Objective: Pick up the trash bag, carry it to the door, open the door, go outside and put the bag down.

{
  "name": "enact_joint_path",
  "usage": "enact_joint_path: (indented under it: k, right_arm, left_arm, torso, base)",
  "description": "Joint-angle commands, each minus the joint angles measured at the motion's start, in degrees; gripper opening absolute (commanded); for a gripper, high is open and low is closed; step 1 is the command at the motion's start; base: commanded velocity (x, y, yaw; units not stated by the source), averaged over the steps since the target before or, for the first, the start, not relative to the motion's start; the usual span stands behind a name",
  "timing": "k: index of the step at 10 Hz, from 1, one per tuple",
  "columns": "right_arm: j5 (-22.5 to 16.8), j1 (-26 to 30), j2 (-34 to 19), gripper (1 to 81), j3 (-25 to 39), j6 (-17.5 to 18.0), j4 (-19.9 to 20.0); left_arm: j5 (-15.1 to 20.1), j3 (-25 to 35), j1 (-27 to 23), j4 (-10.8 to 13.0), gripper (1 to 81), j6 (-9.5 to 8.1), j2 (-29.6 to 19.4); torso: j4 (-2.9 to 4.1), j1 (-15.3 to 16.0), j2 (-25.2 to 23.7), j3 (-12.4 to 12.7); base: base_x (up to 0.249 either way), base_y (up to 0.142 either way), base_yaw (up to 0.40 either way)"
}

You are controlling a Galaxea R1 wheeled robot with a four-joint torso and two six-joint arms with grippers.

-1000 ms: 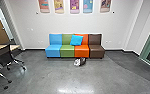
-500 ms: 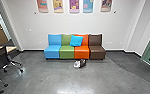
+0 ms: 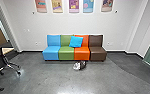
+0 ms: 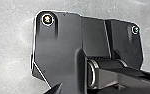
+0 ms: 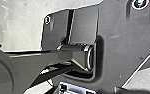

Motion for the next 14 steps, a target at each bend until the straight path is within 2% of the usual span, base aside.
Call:
enact_joint_path:
  k: [1,14]
  right_arm:
    - [-3.02,1.58,-1.11,81.1,0.8,-0.16,0.66]
    - [-3.02,1.58,-1.11,81.1,0.8,-0.16,0.66]
  left_arm:
    - [3.24,0.31,-2.9,0.64,81.1,0.54,-0.54]
    - [3.24,0.31,-2.9,0.56,81.1,0.54,-0.19]
  torso:
    - [0.0,0.0,0.0,0.0]
    - [0.0,0.0,0.0,0.0]
  base:
    - [0.199,0.0,0.0]
    - [0.199,0.0,0.0]
